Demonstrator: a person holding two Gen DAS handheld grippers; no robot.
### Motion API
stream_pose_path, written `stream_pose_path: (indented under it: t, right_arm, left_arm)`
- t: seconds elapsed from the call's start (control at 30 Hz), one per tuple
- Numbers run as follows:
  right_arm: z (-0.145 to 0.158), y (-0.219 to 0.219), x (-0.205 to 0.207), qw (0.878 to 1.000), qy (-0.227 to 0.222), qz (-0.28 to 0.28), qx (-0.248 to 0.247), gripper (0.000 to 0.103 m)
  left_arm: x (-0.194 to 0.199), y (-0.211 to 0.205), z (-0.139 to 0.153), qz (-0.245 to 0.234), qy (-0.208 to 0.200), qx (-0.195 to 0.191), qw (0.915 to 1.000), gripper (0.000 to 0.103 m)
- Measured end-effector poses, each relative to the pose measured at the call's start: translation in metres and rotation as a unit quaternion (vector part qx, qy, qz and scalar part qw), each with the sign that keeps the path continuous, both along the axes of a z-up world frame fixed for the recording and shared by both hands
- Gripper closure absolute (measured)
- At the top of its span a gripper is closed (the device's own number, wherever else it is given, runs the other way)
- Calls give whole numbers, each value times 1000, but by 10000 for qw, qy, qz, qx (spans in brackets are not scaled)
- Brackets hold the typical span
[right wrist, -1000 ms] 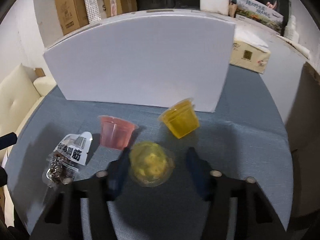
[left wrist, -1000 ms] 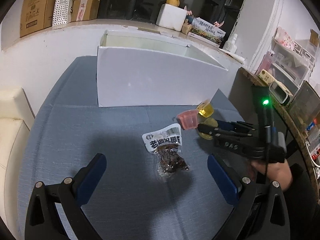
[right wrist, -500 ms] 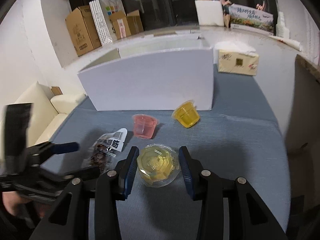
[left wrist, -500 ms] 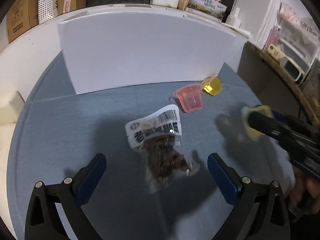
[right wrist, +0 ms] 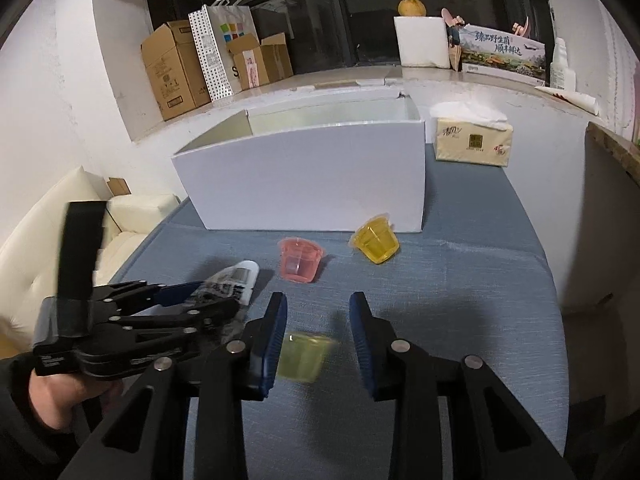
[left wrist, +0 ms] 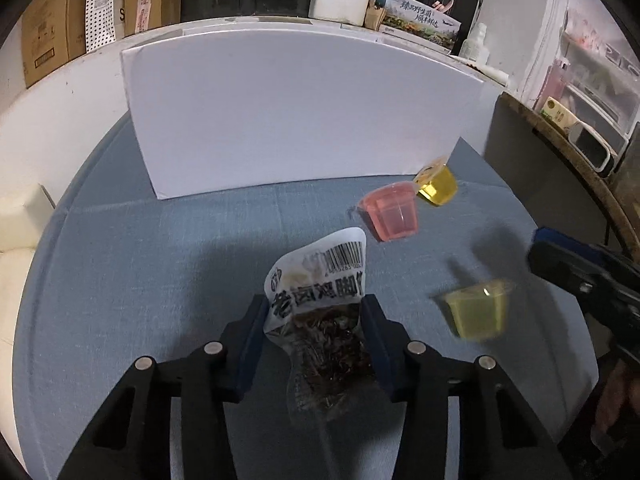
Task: Organize snacks
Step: 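Grasp the jerky packet with the left tool while the right grasps a pale yellow jelly cup, then place the jerky packet and jelly cup into the white box, opening both tools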
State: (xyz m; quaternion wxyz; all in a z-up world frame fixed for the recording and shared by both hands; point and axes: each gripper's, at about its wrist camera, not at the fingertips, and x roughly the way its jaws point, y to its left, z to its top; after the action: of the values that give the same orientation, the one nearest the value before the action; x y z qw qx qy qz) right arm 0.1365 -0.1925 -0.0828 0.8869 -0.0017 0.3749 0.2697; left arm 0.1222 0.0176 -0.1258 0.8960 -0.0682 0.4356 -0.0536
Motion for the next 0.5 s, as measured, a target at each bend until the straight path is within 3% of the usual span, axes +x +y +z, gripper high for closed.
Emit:
stream_pose_path:
  t: [0.1,0.13,0.2,0.5]
  right_arm:
    - [-1,-3,-3,10000,-41,-76,7,67]
    - [-1,-3,-4,9999,-75,-99,-75,62]
    - [-1,0,-6,9998,-89,-115,-137,22]
    - [-42,30,11,9979,583,257,-141,21]
  left_arm:
    - [-7,7,4,5,-113,-106,9999,53]
    - [-8,10,6,15,-151,-144,9998,53]
    - [-11,12,11,54,-212,-218,9995,53]
    - [-26,21,38,-1,-542,-205,9983,53]
